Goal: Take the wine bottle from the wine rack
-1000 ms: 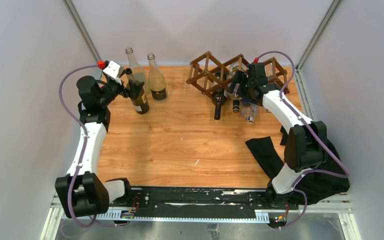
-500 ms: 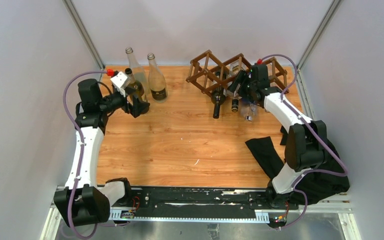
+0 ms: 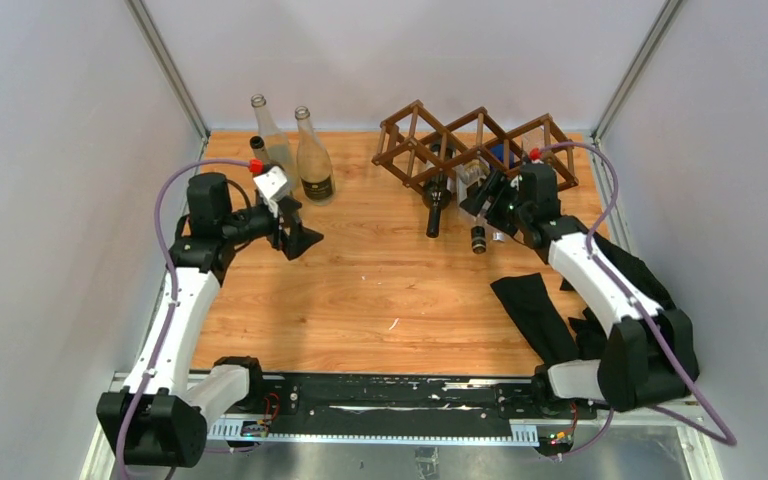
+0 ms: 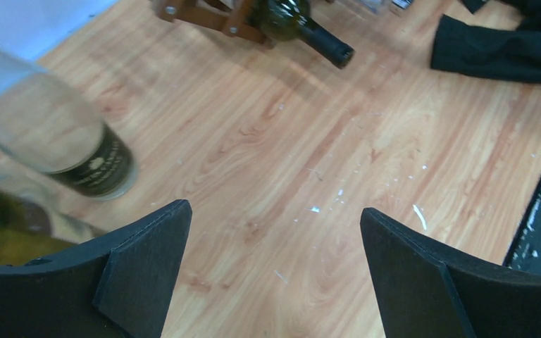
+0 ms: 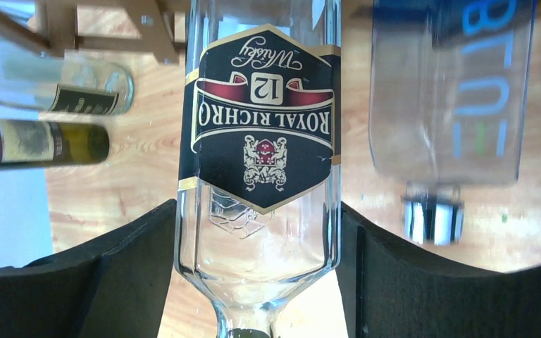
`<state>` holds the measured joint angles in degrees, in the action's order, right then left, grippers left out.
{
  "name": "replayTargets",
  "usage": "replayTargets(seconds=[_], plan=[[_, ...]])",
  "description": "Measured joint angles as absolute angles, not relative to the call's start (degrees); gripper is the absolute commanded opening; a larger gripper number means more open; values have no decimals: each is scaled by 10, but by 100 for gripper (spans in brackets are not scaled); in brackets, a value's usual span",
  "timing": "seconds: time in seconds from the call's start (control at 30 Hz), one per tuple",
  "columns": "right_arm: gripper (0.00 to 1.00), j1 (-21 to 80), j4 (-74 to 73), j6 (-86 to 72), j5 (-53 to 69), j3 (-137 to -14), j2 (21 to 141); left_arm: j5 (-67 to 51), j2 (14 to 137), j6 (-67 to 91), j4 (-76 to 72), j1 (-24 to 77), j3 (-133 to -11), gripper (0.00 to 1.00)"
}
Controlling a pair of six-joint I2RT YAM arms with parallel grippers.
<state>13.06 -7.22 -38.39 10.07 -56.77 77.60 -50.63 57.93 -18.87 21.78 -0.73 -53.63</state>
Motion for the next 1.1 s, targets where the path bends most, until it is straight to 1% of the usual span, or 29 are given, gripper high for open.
replayTargets(seconds=[0.2, 0.37, 0.4, 0.67, 0.73, 0.93, 1.1], plan=[[0, 145, -95, -401, 107, -476, 648, -487, 578, -216, 249, 52, -524, 95], [0, 149, -137, -411, 119, -462, 576, -463, 579, -255, 291, 70, -525, 95], [0, 149, -166, -413, 125, -462, 550, -458, 579, -263, 300, 72, -527, 94], [0, 151, -255, -422, 137, -461, 466, -438, 579, -301, 334, 74, -558, 92], [0, 151, -271, -421, 140, -464, 456, -438, 578, -304, 336, 74, -560, 93], [0, 154, -359, -399, 167, -505, 472, -438, 551, -346, 370, 82, -561, 99], [0, 197, -417, -383, 175, -547, 478, -426, 501, -433, 405, 107, -563, 100]])
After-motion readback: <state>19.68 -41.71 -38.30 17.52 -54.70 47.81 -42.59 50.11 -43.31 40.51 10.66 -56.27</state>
